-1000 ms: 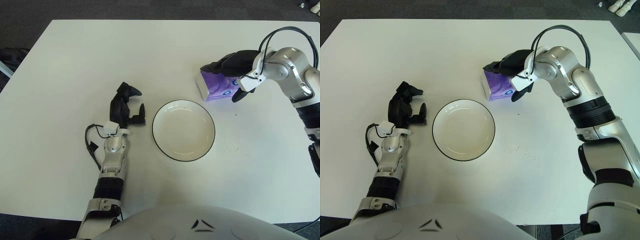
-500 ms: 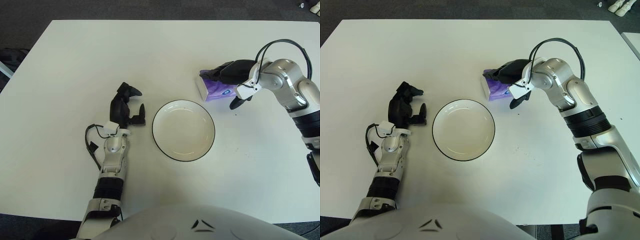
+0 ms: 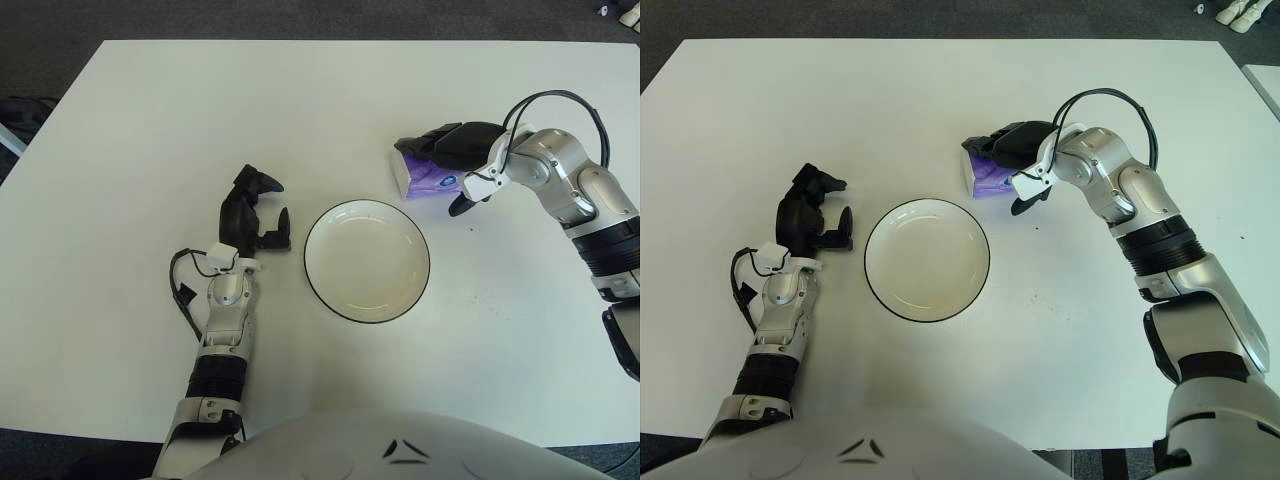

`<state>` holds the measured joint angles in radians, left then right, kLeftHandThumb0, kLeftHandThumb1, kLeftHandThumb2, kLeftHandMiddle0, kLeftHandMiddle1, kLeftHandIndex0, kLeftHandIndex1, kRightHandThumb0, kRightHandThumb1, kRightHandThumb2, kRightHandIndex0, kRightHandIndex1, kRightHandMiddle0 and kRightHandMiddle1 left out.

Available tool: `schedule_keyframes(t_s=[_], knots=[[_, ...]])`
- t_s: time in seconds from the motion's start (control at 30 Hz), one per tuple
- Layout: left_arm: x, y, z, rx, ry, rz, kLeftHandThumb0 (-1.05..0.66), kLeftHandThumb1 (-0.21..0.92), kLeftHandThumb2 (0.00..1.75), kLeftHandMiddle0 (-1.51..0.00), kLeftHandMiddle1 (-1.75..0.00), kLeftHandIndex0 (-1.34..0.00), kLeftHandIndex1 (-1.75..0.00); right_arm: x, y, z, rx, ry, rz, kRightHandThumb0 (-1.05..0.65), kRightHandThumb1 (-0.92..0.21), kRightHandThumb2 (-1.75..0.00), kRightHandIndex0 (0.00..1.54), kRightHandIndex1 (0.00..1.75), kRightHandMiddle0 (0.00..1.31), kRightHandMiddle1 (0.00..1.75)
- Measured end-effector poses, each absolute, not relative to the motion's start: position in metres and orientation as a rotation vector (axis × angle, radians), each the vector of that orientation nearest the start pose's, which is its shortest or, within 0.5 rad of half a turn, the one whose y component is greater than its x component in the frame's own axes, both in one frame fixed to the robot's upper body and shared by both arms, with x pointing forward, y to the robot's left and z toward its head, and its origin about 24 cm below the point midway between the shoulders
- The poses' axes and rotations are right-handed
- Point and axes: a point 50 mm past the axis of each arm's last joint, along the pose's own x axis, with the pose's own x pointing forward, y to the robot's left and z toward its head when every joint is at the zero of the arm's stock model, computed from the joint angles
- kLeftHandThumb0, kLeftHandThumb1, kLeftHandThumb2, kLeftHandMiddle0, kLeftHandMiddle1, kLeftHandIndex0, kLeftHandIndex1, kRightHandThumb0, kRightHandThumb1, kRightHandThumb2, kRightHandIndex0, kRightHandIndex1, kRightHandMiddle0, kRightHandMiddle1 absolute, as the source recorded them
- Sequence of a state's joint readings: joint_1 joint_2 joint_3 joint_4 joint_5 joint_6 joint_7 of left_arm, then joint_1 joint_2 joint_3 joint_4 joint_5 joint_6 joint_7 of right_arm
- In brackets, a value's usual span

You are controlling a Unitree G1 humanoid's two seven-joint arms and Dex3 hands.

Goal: Put the tissue paper into the plate.

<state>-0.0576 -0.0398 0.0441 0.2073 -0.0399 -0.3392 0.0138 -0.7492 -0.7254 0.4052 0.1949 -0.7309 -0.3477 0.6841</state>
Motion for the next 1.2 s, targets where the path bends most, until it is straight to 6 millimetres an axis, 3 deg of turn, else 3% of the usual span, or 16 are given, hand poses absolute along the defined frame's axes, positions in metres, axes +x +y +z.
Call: schedule_keyframes(t_s=[0.53,1.2], knots=[[0.257,0.150,0.038,-0.077,-0.178,0.059,-0.01,0.04,1.61,-0.83,-1.65,-0.60,-1.75,0.350,-0.145,0.161,-1.716,-0.235,0.755,-1.05,-0.51,-0.63,0.00,0.00,0.00,0.00],[0.253,0.151,0.038,-0.077,-0.183,0.066,-0.01,0.06,1.59,-0.83,-1.64,-0.59,-1.75,0.364,-0.151,0.158,-1.675,-0.250,0.672,-1.04,-0.46,-0.67,0.00,0.00,0.00,0.00]])
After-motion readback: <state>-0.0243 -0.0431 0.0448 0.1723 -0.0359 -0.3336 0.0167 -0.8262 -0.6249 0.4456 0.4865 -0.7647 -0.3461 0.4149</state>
